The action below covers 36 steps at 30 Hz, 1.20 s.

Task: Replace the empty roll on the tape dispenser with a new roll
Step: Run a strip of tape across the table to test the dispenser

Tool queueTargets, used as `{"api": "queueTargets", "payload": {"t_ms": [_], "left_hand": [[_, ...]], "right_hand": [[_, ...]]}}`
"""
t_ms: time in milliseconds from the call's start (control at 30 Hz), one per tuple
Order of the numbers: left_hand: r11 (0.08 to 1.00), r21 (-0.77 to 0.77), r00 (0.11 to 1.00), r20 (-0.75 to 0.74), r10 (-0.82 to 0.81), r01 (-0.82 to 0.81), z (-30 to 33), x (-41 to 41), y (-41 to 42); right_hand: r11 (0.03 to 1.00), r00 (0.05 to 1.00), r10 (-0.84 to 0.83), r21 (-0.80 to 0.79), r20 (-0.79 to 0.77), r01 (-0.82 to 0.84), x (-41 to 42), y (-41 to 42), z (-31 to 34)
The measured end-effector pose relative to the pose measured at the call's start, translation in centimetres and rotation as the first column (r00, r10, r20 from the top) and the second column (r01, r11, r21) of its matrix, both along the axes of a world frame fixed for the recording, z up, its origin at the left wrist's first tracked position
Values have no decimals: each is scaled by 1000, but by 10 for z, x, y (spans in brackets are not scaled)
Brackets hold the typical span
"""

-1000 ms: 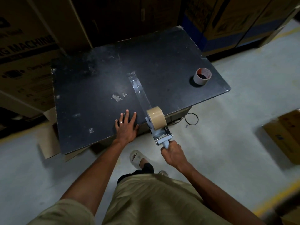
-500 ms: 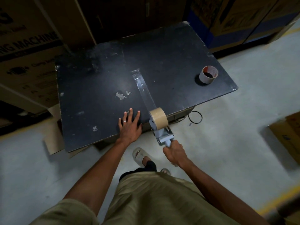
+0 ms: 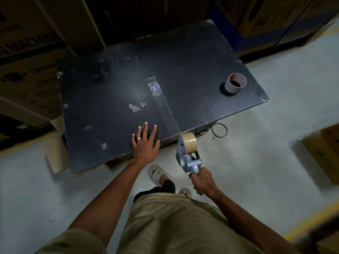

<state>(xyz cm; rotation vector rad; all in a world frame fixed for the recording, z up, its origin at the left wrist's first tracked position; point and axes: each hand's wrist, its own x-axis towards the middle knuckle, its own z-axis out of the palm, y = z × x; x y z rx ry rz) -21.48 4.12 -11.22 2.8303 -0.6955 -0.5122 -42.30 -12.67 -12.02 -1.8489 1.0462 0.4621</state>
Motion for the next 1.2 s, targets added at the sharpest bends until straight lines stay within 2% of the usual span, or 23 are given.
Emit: {"api": "queueTargets", "payload": {"t_ms": [200, 400, 700, 800, 933, 1100, 1200], "left_hand": [[1000, 11, 1000, -4, 7, -7, 1, -1, -2], [999, -15, 999, -18, 39, -39, 2, -1, -4], [952, -250, 984, -66, 166, -177, 14, -7, -6], [875, -418, 969, -123, 212, -245, 20, -17, -12], [662, -650, 927, -292, 237, -374, 38, -29, -25], [513, -707, 872, -422, 247, -487, 67, -32, -45], [397, -717, 820, -501, 277, -572, 84, -31, -54]], "right_hand": [[998, 999, -27, 49, -18, 28, -9, -3, 5], [988, 991, -133, 84, 12, 131, -9, -11, 37], [992, 989, -109, 80, 98, 101, -3, -29, 94], [980, 986, -135, 158, 98, 118, 6, -30, 112], [927, 965, -223, 337, 138, 166, 25, -30, 132], [808, 949, -285, 566, 137, 161, 51, -35, 147], [782, 951, -279, 607, 135, 143, 63, -38, 151]]}}
